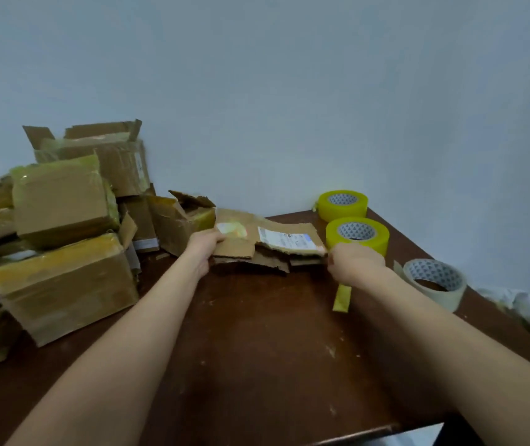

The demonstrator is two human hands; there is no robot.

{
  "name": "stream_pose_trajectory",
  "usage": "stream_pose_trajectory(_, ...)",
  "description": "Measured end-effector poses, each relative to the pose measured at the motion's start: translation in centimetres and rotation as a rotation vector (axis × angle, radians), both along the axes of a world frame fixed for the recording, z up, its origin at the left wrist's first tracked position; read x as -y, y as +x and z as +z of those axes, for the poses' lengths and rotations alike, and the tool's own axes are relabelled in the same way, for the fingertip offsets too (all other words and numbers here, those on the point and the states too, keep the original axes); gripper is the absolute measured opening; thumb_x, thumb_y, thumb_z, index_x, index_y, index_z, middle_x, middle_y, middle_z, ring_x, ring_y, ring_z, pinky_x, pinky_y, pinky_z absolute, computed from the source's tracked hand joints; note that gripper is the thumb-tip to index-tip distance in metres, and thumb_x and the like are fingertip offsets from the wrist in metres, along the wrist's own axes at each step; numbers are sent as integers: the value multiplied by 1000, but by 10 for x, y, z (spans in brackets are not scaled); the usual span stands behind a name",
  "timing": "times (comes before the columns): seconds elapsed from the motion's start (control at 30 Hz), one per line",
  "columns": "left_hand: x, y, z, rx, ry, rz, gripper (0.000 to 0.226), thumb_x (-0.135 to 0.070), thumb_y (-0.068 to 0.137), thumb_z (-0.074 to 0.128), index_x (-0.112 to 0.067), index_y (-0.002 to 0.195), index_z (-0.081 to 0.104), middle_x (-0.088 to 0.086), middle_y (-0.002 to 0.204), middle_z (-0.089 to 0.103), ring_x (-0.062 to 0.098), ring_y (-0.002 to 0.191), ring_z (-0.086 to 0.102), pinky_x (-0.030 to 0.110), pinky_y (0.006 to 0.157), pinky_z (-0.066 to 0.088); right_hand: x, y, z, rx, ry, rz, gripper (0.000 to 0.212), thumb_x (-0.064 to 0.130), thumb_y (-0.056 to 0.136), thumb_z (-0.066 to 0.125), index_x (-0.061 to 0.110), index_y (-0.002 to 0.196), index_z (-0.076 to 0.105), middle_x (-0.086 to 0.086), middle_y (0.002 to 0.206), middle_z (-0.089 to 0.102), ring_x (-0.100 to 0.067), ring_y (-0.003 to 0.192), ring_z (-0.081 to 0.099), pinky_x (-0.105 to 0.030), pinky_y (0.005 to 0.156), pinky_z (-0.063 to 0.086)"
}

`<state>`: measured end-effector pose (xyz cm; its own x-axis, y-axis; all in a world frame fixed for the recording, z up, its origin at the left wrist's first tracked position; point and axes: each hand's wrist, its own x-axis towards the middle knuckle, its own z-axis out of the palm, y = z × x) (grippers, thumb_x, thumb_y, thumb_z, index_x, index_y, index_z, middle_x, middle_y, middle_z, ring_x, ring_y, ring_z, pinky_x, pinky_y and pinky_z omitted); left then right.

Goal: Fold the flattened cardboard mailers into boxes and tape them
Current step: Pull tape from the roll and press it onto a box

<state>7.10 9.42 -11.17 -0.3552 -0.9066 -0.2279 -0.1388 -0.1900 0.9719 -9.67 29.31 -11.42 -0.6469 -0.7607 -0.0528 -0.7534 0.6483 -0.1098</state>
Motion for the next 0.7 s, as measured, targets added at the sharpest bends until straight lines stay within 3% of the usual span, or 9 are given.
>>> stream_pose_trajectory(0.07,0,2,21,-99,-40,6,33,-1,93,51,-7,125,57,9,91,64,20,73,62,33,60,55,6,-1,5,96,-179,-73,25,24,96,49,16,117,61,-8,120,61,-29,109,59,-32,75,44)
stream_pose_trajectory(0.13,-1,7,35,-88,-116,-16,31,-2,95,48,-8,124,57,8,94,65,22,77,63,41,70,56,11,1,11,220,-421,-135,31,33,97,50,14,121,54,-10,123,58,-31,113,56,-35,79,43)
stream_pose_trajectory(0.23,-1,26,38,-91,-157,-34,32,-4,94,46,-10,123,59,9,96,66,26,88,64,49,81,55,19,3,17,346,-698,-244,65,44,91,60,8,139,37,-16,139,44,-33,128,45,-42,96,41)
stream_pose_trajectory(0.33,-2,49,28,-122,-149,-66,29,-3,93,41,-13,111,61,12,100,66,27,90,64,41,74,54,35,3,18,622,-873,-269,86,47,81,72,3,143,31,-16,142,46,-34,128,47,-43,100,42)
stream_pose_trajectory(0.43,4,60,13,-157,-88,-105,27,-2,93,38,-13,101,62,15,100,66,26,88,64,38,71,54,54,6,14,995,-974,-218,73,40,69,83,7,127,53,-9,121,66,-24,99,67,-39,83,56)
stream_pose_trajectory(0.53,22,55,-1,-75,-108,-92,33,-4,93,34,-14,104,64,11,101,64,22,89,61,35,71,50,73,2,8,1165,-1033,-238,34,7,86,70,5,118,59,-11,105,69,-19,73,68,-29,54,54)
stream_pose_trajectory(0.7,53,22,-9,155,-183,-65,35,-17,97,34,-20,119,60,2,110,61,16,100,54,33,89,44,87,-18,-3,1186,-1028,-261,28,4,89,67,9,115,58,-13,106,69,-23,78,68,-32,57,54)
